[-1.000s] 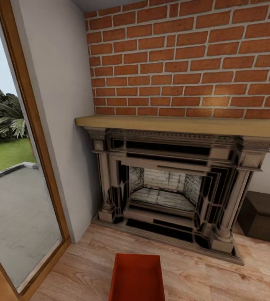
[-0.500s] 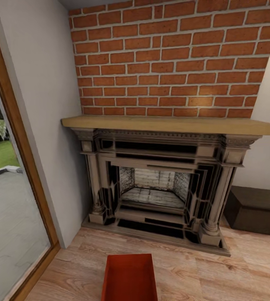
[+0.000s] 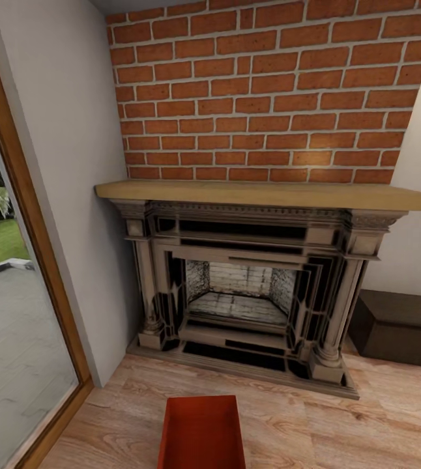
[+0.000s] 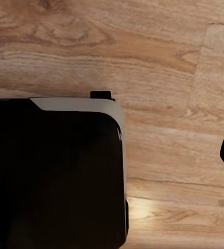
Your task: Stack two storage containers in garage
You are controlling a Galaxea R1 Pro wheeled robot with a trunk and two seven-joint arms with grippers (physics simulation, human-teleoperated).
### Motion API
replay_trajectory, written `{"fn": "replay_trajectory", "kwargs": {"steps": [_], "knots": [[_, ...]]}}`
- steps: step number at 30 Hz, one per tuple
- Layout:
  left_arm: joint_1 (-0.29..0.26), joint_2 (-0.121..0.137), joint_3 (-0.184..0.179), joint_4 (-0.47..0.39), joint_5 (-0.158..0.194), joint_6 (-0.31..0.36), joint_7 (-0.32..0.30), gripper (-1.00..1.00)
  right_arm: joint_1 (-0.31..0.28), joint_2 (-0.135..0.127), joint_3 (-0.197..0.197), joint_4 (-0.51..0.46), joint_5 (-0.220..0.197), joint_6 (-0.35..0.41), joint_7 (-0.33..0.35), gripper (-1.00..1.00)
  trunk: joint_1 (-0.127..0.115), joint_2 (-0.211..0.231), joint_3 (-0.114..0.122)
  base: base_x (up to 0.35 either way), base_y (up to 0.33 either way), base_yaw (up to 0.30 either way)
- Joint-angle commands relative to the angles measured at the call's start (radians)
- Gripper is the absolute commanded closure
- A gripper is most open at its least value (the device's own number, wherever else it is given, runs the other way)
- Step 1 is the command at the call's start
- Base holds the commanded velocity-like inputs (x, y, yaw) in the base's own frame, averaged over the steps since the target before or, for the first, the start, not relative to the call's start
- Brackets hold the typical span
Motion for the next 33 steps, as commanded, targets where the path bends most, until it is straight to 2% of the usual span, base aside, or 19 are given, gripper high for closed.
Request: {"fn": "replay_trajectory", "kwargs": {"steps": [1,6,16,29,33], "knots": [[-0.001,0.0,0.003,0.001,0.003,-0.003,0.002,-1.0,-0.001,-0.001,0.009,0.003,-0.009,-0.005,0.002,-1.0,0.0,-0.001,-0.001,0.0,0.0,0.0],[-0.001,0.0,0.003,0.001,0.003,-0.003,0.002,-1.0,-0.001,-0.001,0.01,0.003,-0.008,-0.005,0.004,-1.0,0.0,-0.001,-0.001,0.0,0.016,0.0],[-0.001,0.0,0.004,0.001,0.004,-0.003,0.002,-1.0,-0.001,0.003,0.009,0.003,-0.01,-0.005,-0.001,-1.0,0.0,-0.001,-0.001,0.0,0.208,0.0],[-0.001,0.0,0.003,0.001,0.004,-0.003,0.002,-1.0,-0.001,0.005,0.008,0.003,-0.011,-0.006,-0.001,-1.0,0.0,-0.001,-0.001,0.0,0.01,0.0],[-0.001,0.0,0.003,0.001,0.004,-0.003,0.002,-1.0,-0.001,0.004,0.008,0.003,-0.011,-0.006,-0.001,-1.0,0.0,-0.001,-0.001,0.0,-0.155,0.0]]}}
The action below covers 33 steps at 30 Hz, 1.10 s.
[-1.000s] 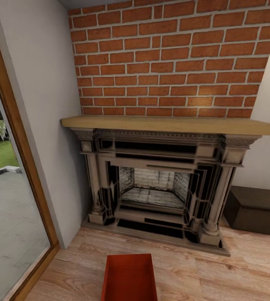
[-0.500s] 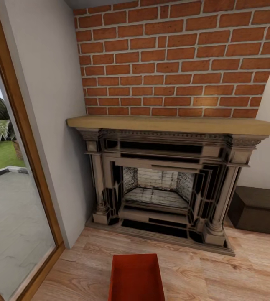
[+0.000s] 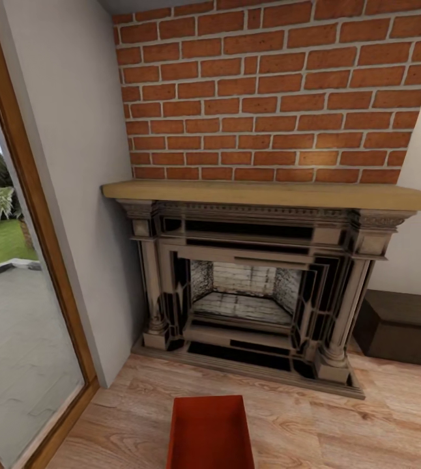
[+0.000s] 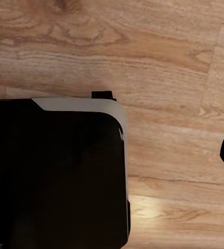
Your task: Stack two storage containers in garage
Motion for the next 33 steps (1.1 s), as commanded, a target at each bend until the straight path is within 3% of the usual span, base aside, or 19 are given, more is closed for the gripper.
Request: {"fn": "replay_trajectory", "kwargs": {"steps": [1,22,33], "knots": [[-0.001,0.0,0.003,0.001,0.003,-0.004,0.003,-1.0,-0.001,0.0,0.009,0.003,-0.01,-0.006,0.0,-1.0,0.0,-0.001,-0.001,0.0,-0.138,0.0],[-0.001,0.002,0.003,0.001,0.003,-0.004,0.003,-1.0,-0.001,-0.003,0.01,0.003,-0.008,-0.004,0.0,-1.0,0.0,-0.001,-0.001,0.002,-0.011,0.0],[-0.001,0.004,0.003,0.001,0.003,-0.004,0.003,-1.0,-0.001,0.003,0.009,0.003,-0.01,-0.003,0.0,-1.0,0.0,-0.001,-0.001,0.252,0.0,0.0]]}}
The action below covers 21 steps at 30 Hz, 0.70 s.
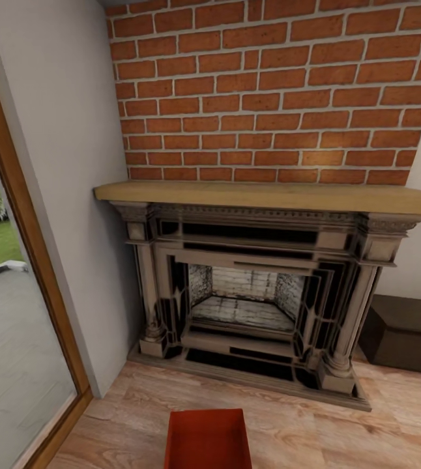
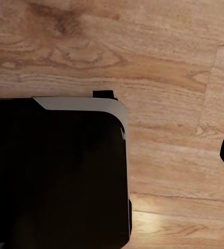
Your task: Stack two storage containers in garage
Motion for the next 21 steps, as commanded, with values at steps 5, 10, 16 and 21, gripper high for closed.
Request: {"fn": "replay_trajectory", "kwargs": {"steps": [5,10,16,21], "knots": [[-0.001,0.0,0.003,0.001,0.003,-0.003,0.001,-1.0,-0.001,0.001,0.008,0.003,-0.011,-0.006,-0.002,-1.0,0.001,-0.001,-0.001,0.072,0.0,0.015],[-0.001,0.0,0.003,0.001,0.003,-0.003,0.001,-1.0,-0.001,-0.003,0.008,0.003,-0.011,-0.008,-0.002,-1.0,0.001,-0.001,-0.001,0.008,0.0,0.181],[-0.001,0.0,0.003,0.001,0.003,-0.003,0.001,-1.0,-0.001,-0.006,0.008,0.003,-0.011,-0.008,-0.002,-1.0,0.001,-0.001,-0.001,0.001,0.0,0.05],[-0.001,0.0,0.003,0.001,0.003,-0.003,0.001,-1.0,-0.001,-0.006,0.009,0.003,-0.011,-0.008,-0.002,-1.0,0.001,-0.001,-0.001,0.0,0.0,0.005]]}}
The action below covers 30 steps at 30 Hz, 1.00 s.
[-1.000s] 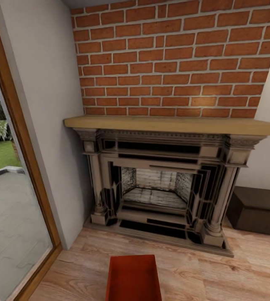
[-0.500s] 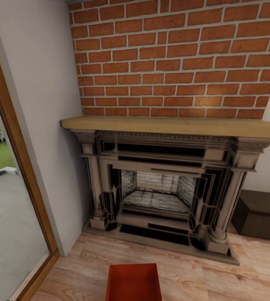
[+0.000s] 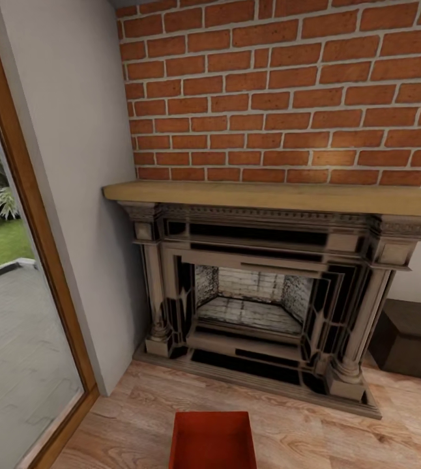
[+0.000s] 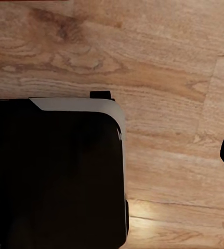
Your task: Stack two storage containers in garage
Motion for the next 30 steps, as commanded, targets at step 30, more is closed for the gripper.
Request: {"fn": "replay_trajectory", "kwargs": {"steps": [30], "knots": [[-0.001,0.006,-0.005,-0.006,-0.014,-0.003,0.003,-1.0,-0.001,0.002,0.01,0.003,-0.009,0.001,0.0,-1.0,0.0,-0.001,-0.015,0.0,0.0,0.0]]}}
